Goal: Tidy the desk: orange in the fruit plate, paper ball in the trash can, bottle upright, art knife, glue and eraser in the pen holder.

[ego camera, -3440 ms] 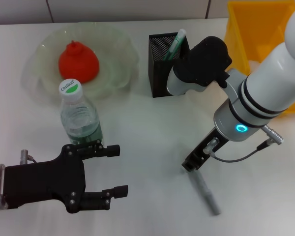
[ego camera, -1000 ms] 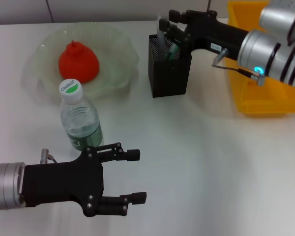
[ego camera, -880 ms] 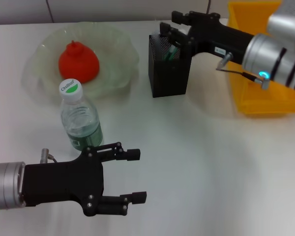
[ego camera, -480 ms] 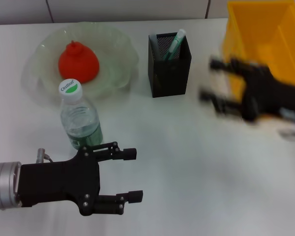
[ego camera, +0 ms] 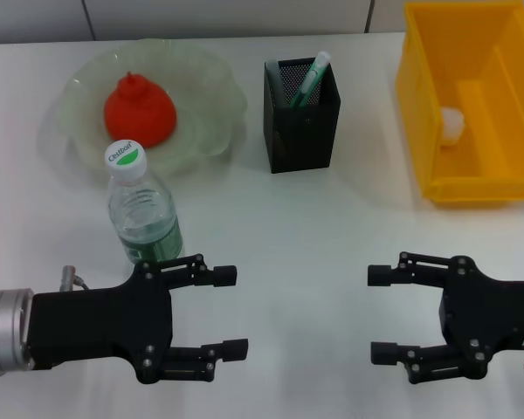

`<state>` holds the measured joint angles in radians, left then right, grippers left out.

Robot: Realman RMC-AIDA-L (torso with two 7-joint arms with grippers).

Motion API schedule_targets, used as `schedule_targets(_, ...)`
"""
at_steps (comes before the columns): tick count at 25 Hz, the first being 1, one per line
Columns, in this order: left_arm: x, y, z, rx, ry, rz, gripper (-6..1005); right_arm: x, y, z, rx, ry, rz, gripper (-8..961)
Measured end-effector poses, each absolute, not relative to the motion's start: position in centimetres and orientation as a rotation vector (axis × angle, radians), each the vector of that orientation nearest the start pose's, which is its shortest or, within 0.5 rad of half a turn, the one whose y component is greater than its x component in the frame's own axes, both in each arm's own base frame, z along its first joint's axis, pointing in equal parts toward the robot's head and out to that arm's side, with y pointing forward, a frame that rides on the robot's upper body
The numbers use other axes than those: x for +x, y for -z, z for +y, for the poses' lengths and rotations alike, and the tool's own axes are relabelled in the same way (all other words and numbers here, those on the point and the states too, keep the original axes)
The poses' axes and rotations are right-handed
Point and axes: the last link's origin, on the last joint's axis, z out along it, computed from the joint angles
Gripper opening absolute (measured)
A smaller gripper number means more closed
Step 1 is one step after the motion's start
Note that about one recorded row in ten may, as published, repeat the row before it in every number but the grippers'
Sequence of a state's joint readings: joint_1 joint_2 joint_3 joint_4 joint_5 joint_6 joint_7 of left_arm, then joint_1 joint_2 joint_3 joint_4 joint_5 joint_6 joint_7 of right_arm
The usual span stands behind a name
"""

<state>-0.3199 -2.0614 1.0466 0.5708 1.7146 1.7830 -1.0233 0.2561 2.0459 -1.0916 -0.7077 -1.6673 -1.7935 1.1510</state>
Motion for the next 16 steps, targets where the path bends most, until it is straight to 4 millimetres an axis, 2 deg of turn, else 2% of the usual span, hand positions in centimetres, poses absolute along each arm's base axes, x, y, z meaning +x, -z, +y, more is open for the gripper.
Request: schedule_targets(16, -27.4, 2.76, 23.18, -2.914, 0.993, -0.309, 800, 26.84, 1.63, 23.87, -2.911, -0.944, 0.349, 840)
